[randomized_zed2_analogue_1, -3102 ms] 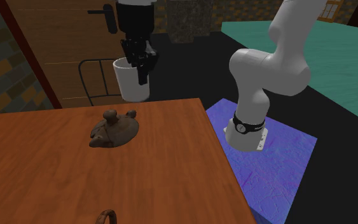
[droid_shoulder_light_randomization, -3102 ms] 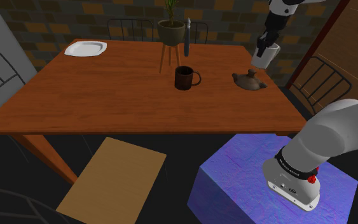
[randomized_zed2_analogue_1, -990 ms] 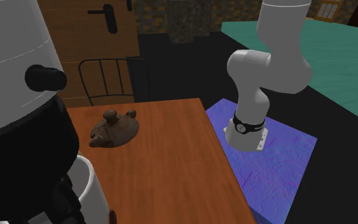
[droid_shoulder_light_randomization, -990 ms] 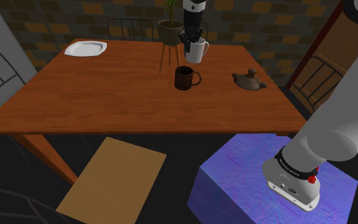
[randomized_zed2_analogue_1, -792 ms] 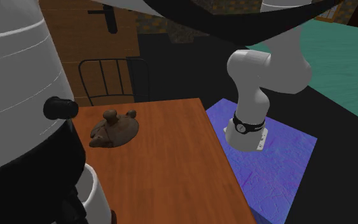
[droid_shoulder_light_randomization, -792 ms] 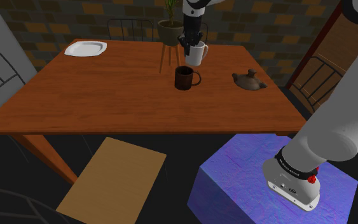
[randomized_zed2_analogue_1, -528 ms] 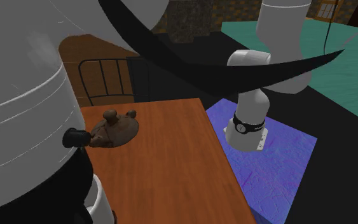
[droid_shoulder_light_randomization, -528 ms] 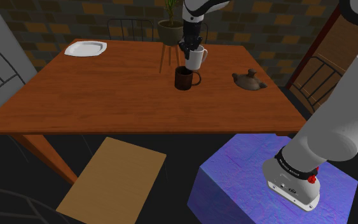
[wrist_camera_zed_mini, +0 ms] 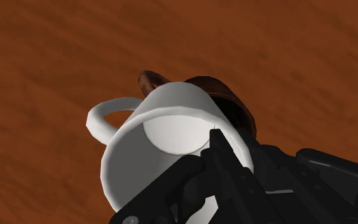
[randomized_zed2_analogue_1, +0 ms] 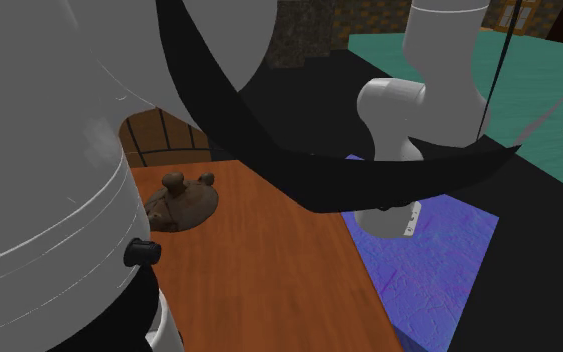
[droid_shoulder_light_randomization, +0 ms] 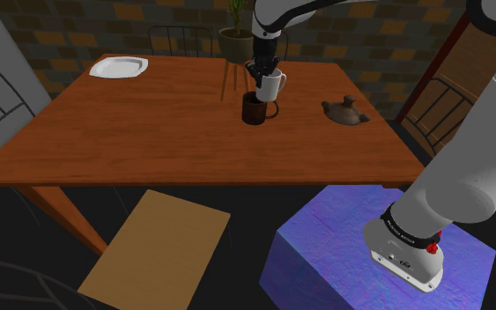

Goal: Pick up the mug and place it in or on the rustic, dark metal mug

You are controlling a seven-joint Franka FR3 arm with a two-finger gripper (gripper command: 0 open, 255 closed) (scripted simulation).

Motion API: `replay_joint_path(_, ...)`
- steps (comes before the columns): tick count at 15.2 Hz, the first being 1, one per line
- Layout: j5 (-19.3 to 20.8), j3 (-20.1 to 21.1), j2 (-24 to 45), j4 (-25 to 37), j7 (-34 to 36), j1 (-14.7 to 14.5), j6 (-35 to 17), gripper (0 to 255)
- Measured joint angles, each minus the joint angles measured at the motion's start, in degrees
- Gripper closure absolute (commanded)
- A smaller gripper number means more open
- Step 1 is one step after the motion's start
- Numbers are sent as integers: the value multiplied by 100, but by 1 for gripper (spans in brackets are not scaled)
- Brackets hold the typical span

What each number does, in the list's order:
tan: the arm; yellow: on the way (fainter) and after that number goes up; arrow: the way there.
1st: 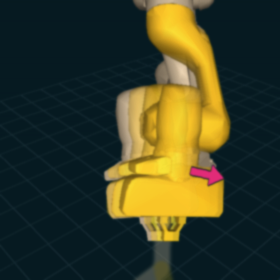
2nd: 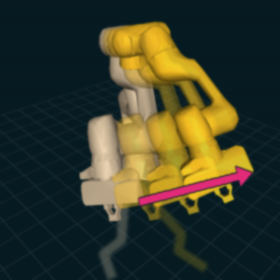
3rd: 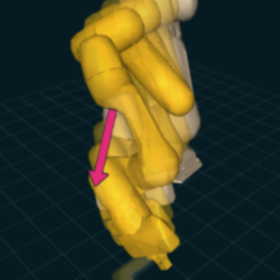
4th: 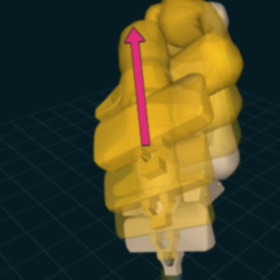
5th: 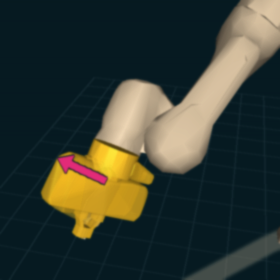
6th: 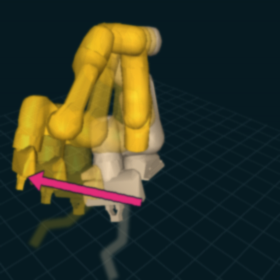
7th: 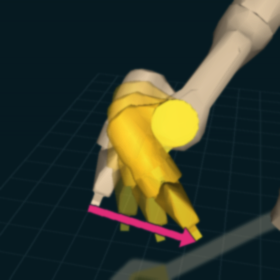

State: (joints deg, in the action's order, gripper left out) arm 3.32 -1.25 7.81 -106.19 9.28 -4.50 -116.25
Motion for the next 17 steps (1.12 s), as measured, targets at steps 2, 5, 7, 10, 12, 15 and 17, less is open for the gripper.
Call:
replay_joint_path(2,0,0,0,0,0,0,-1,0)
replay_joint_path(5,0,0,1,0,0,0,-2,0)
replay_joint_path(7,0,0,1,0,0,0,-2,0)
replay_joint_path(10,-3,3,-78,133,-5,-4,205,0)
replay_joint_path(12,-10,5,-112,423,-22,-6,527,0)
replay_joint_path(15,-9,13,-161,496,-9,-17,652,0)
replay_joint_path(17,-9,14,-165,513,-7,-18,675,0)
